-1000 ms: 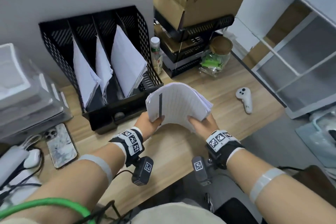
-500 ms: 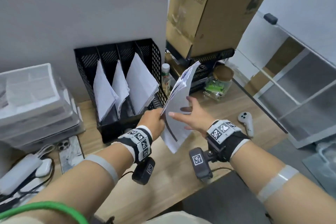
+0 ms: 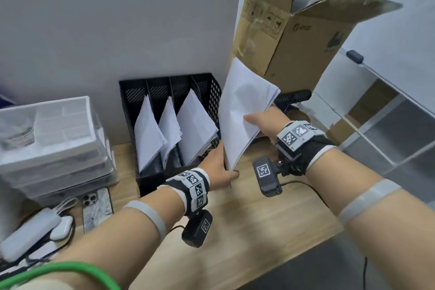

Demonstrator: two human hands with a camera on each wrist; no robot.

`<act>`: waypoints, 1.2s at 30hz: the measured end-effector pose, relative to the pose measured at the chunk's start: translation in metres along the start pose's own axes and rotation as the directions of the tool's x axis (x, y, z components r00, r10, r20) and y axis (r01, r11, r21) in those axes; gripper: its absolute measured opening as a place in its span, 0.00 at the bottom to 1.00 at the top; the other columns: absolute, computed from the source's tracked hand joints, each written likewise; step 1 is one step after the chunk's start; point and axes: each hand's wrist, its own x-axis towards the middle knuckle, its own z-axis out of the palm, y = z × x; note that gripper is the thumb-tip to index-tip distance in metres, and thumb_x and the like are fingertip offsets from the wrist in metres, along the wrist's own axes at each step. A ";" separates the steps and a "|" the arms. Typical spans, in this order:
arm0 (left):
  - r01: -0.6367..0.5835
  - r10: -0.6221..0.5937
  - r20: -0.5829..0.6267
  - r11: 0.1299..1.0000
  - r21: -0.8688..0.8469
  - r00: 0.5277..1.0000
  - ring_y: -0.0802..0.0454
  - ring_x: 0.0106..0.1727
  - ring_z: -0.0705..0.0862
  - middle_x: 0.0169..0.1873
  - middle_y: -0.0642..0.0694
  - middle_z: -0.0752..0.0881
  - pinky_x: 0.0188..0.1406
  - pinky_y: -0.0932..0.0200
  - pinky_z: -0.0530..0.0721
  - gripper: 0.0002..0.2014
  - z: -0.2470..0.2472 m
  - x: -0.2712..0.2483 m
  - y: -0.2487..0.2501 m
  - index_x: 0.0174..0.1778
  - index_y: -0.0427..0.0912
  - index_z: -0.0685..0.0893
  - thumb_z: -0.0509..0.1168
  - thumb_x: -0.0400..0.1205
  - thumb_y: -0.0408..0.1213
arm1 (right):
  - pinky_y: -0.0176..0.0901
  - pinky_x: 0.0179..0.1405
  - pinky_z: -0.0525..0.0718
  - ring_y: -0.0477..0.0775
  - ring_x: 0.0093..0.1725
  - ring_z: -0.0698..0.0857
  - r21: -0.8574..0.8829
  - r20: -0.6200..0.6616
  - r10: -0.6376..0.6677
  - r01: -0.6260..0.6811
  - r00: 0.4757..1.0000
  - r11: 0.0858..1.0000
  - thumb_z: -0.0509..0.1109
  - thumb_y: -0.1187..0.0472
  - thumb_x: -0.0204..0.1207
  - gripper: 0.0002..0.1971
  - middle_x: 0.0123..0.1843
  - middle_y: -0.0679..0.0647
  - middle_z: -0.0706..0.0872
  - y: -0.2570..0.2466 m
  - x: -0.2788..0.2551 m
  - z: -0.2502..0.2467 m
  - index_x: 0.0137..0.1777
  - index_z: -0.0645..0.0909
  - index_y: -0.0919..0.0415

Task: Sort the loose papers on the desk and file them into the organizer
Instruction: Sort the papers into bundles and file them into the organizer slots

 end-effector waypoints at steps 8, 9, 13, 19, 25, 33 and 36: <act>0.140 -0.141 -0.098 0.990 -0.016 0.985 0.41 0.81 0.67 0.83 0.48 0.53 0.77 0.51 0.70 0.59 0.018 0.033 -0.006 0.86 0.56 0.47 0.75 0.62 0.59 | 0.64 0.65 0.83 0.64 0.64 0.84 -0.056 0.207 -0.061 0.074 0.976 0.996 0.74 0.54 0.62 0.35 0.66 0.61 0.84 -0.001 0.058 -0.003 0.72 0.75 0.60; 0.155 -0.155 -0.124 0.988 -0.010 0.980 0.41 0.80 0.68 0.83 0.48 0.52 0.78 0.49 0.71 0.59 0.018 0.038 -0.008 0.86 0.57 0.47 0.75 0.62 0.60 | 0.65 0.65 0.83 0.65 0.63 0.84 -0.041 0.228 -0.065 0.076 0.972 0.996 0.75 0.56 0.65 0.32 0.66 0.61 0.84 -0.002 0.067 -0.003 0.71 0.75 0.61; 0.234 -0.224 -0.247 0.972 0.011 0.943 0.41 0.88 0.51 0.86 0.51 0.37 0.81 0.41 0.70 0.60 0.011 0.056 -0.013 0.86 0.61 0.42 0.74 0.63 0.60 | 0.63 0.68 0.81 0.66 0.65 0.83 -0.026 0.266 -0.070 0.079 0.961 0.997 0.71 0.64 0.77 0.24 0.69 0.63 0.82 -0.011 0.090 -0.005 0.73 0.73 0.65; 0.362 -0.338 -0.298 0.932 0.028 0.893 0.40 0.80 0.69 0.82 0.41 0.61 0.79 0.43 0.73 0.52 0.003 0.079 -0.021 0.87 0.55 0.52 0.75 0.70 0.50 | 0.44 0.53 0.77 0.64 0.67 0.81 -0.101 0.272 -0.129 0.162 0.954 0.982 0.68 0.60 0.81 0.24 0.71 0.63 0.80 -0.005 0.125 0.005 0.75 0.71 0.66; 0.456 -0.417 -0.387 0.890 0.010 0.823 0.43 0.59 0.88 0.61 0.47 0.87 0.61 0.42 0.87 0.41 0.002 0.103 -0.028 0.81 0.57 0.61 0.74 0.73 0.48 | 0.37 0.56 0.70 0.63 0.72 0.78 -0.111 0.313 -0.150 0.193 0.938 0.975 0.64 0.56 0.84 0.24 0.75 0.62 0.78 0.005 0.148 0.020 0.77 0.70 0.66; 0.460 -0.469 -0.408 0.879 -0.128 0.784 0.50 0.50 0.88 0.45 0.50 0.89 0.53 0.59 0.82 0.20 0.006 0.129 -0.034 0.68 0.47 0.81 0.70 0.79 0.41 | 0.44 0.65 0.74 0.65 0.71 0.78 -0.137 0.389 -0.114 0.179 0.914 0.974 0.63 0.53 0.84 0.24 0.73 0.63 0.79 0.039 0.165 0.055 0.76 0.71 0.65; 0.459 -0.487 -0.385 0.872 -0.169 0.784 0.50 0.54 0.88 0.52 0.48 0.91 0.61 0.55 0.84 0.20 0.013 0.133 -0.038 0.67 0.50 0.81 0.68 0.79 0.39 | 0.47 0.65 0.76 0.66 0.69 0.80 -0.179 0.453 -0.126 0.229 0.882 0.957 0.61 0.57 0.84 0.24 0.71 0.65 0.81 0.055 0.163 0.073 0.78 0.69 0.64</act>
